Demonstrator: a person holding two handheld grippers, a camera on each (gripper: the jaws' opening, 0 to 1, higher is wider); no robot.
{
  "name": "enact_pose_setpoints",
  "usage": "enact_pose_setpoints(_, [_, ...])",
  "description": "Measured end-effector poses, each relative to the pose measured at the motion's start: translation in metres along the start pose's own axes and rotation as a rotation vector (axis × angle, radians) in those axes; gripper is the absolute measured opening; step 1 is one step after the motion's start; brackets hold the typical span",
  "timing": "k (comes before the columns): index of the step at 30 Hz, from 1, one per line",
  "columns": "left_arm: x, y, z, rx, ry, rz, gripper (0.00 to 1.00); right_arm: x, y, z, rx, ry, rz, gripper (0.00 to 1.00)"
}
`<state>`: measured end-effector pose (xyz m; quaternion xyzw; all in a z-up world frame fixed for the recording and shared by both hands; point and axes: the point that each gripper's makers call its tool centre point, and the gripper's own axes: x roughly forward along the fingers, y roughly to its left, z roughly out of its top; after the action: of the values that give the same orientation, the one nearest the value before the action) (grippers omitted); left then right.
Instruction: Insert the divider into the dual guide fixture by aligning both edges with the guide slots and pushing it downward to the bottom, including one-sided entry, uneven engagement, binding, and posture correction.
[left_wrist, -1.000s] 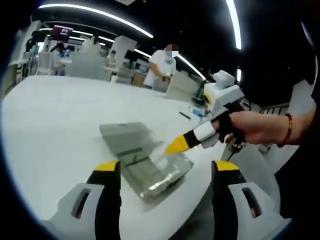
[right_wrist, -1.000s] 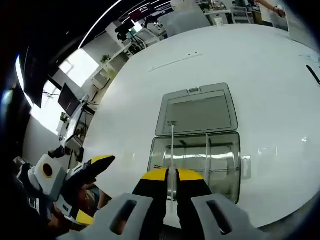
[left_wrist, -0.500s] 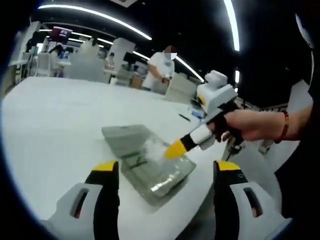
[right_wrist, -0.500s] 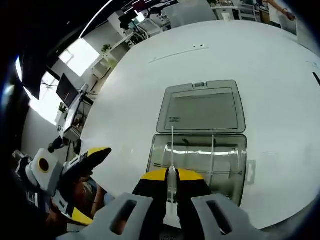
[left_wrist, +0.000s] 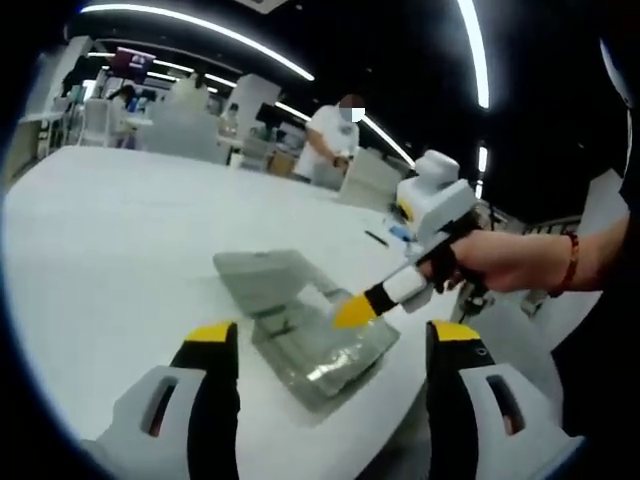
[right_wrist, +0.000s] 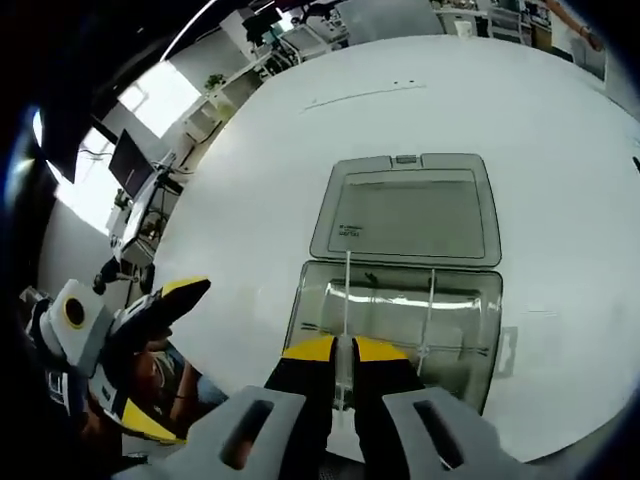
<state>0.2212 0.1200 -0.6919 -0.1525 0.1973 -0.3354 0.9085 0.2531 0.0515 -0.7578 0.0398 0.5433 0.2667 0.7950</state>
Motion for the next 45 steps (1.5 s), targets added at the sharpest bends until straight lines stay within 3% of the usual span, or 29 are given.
enact_pose_setpoints(7, [-0.002,0.004,-0.003,-0.006,0.006,0.010,0.75,0.001,-0.001,-0.002,-0.067,-0.001,-0.041,0.01])
enact_pose_setpoints(21, [-0.002,0.006,-0.006,-0.011,0.018,0.008,0.74,-0.002,-0.009,-0.003,-0.104,-0.022,-0.088,0.01])
enact_pose_setpoints(45, [-0.006,0.005,-0.005,-0.017,0.018,0.014,0.74,0.005,-0.004,-0.001,-0.132,-0.017,-0.068,0.01])
